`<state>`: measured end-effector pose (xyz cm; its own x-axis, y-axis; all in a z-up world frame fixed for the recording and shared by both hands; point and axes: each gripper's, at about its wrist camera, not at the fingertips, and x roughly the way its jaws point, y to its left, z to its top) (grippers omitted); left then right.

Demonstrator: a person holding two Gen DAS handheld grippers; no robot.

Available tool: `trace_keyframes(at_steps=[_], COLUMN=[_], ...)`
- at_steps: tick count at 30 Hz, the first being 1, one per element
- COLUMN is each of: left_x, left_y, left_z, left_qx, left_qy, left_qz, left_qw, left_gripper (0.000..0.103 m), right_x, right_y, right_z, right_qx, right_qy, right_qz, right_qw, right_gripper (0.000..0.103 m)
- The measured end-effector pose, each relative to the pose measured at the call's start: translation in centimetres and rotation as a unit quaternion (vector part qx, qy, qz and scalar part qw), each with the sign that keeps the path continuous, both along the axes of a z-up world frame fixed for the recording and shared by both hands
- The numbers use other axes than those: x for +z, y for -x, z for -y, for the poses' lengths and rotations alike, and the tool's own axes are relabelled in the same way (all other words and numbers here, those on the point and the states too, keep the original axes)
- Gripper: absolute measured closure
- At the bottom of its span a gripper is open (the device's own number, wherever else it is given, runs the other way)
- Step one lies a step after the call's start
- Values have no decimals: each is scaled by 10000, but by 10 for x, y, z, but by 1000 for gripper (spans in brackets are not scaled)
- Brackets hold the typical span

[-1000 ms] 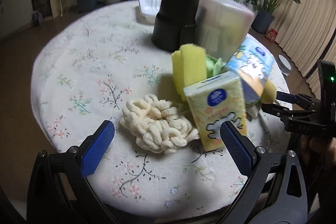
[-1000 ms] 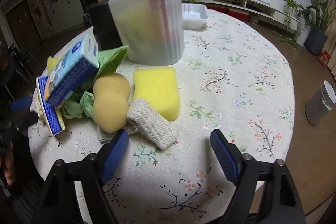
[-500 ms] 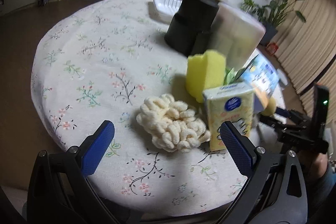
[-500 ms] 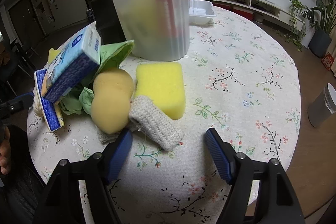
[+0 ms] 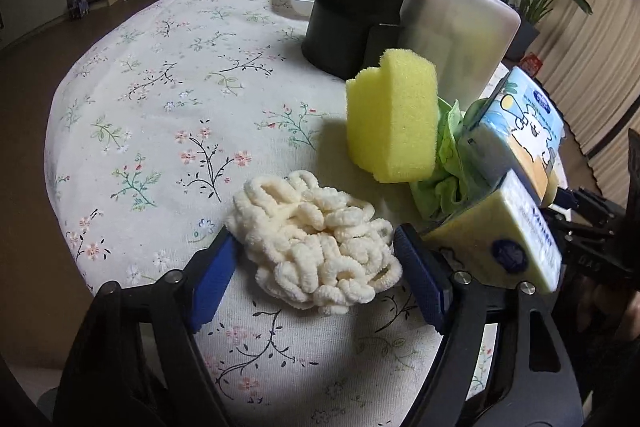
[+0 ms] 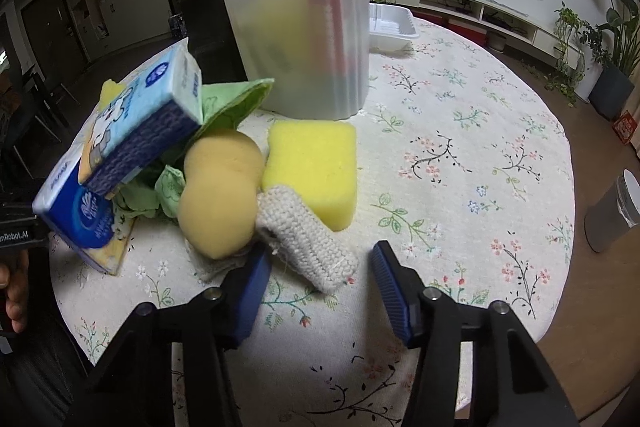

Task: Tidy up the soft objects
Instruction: 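Close the left gripper on the cream knitted puff while the right gripper grasps the grey knitted pad, then lift the cream puff and grey pad and carry both toward the white tray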

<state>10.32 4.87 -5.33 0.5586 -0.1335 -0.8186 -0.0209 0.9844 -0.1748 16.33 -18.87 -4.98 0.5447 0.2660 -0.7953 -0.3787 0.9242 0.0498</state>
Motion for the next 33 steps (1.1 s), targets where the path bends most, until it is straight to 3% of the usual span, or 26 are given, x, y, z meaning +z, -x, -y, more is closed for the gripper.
trace_keyframes(at_steps=[4,7,11,16,18,19,20,23,25,33], left_x=[-3,-2,-2,-2,-2,-1,-1,0,0,1], left_y=[5,8,9,10,11,12,13,13,12,13], left_z=[12,10,6,8,8,9,9,4,2,-1], left_qx=[-5,44,141,136,156,179,200,272,261,254], left_qy=[-412,-393,-424,-440,-503,-554,-569,-493,-393,-156], left_qz=[55,121,172,193,209,222,233,236,241,321], left_qw=[9991,9991,9989,9988,9984,9981,9979,9981,9986,9990], left_gripper=[27,28,38,39,49,56,69,90,95,97], right_x=[0,0,-1,-2,-2,-3,-2,-2,-1,6], right_y=[-2,-7,-12,-14,-14,-14,-13,-12,-10,1], right_z=[1,1,-3,-4,-6,-7,-8,-8,-8,-4], right_qx=[4,-15,24,34,64,92,105,135,136,57], right_qy=[-45,-61,-3,5,34,78,126,95,44,-62], right_qz=[13,23,81,96,133,179,222,222,202,257], right_qw=[10000,10000,10000,9999,9999,9998,9996,9996,9997,9996], right_gripper=[48,48,48,49,50,62,65,67,68,69])
